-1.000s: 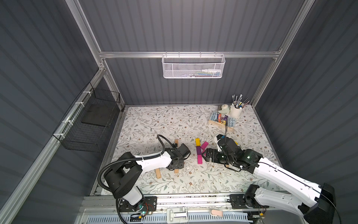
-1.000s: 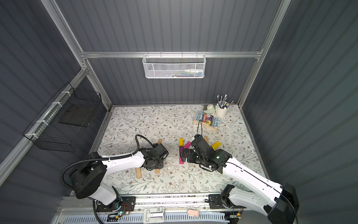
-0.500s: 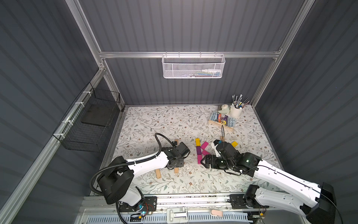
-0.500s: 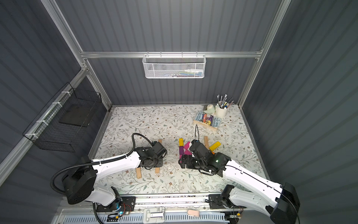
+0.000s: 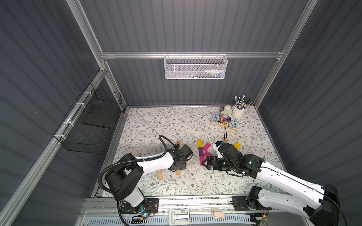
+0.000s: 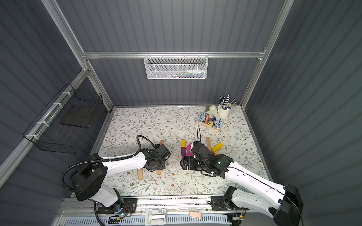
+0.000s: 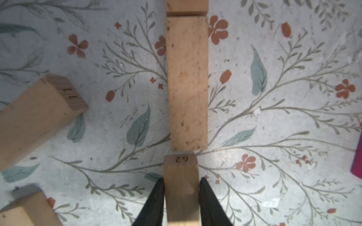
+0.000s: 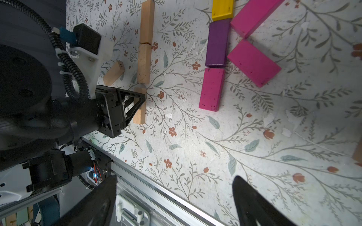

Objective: Assemble the letter k with building blocks
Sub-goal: Assemble the building block at the center of the board.

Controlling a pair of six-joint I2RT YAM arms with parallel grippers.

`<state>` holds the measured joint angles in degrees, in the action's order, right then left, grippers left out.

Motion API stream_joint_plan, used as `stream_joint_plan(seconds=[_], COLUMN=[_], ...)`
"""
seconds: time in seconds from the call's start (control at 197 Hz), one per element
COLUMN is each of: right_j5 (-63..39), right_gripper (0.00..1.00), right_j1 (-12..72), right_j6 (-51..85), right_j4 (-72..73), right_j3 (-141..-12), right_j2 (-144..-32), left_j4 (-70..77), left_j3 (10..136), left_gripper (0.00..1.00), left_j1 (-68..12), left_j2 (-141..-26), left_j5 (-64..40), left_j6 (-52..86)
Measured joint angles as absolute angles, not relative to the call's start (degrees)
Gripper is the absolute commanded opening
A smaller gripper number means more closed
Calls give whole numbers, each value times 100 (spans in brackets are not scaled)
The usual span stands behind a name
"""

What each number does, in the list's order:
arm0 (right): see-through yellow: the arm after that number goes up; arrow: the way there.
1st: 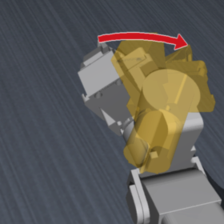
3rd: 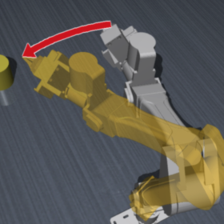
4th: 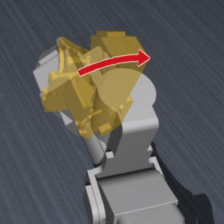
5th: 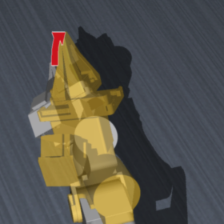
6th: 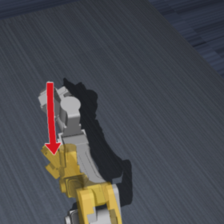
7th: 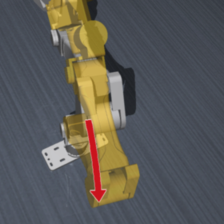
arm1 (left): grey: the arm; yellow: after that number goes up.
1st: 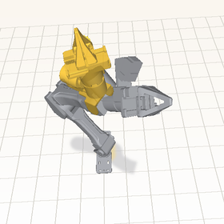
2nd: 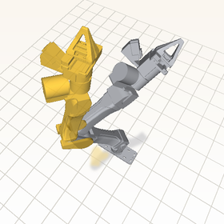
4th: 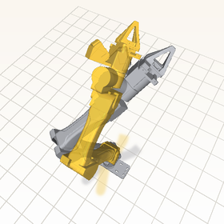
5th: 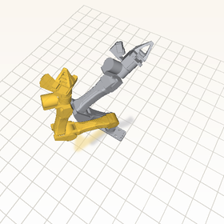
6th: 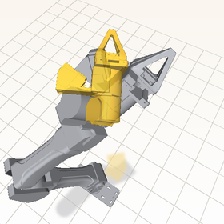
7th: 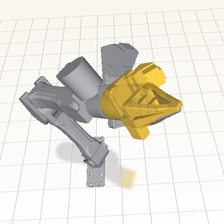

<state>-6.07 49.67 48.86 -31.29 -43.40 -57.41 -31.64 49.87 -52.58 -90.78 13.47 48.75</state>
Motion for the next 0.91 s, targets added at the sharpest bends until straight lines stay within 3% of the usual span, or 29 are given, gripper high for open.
stream_joint_plan(seconds=[0.913], right_j5=[-582], right_gripper=[93], right_j1=[4967], right_j6=[4884], right_j4=[-3133], right_j3=[-4342], right_j2=[-5953], left_j4=[-3164], left_j3=[5116], left_gripper=[26], left_j1=[-5258], left_j2=[-9214], left_j5=[1400], left_j6=[5070])
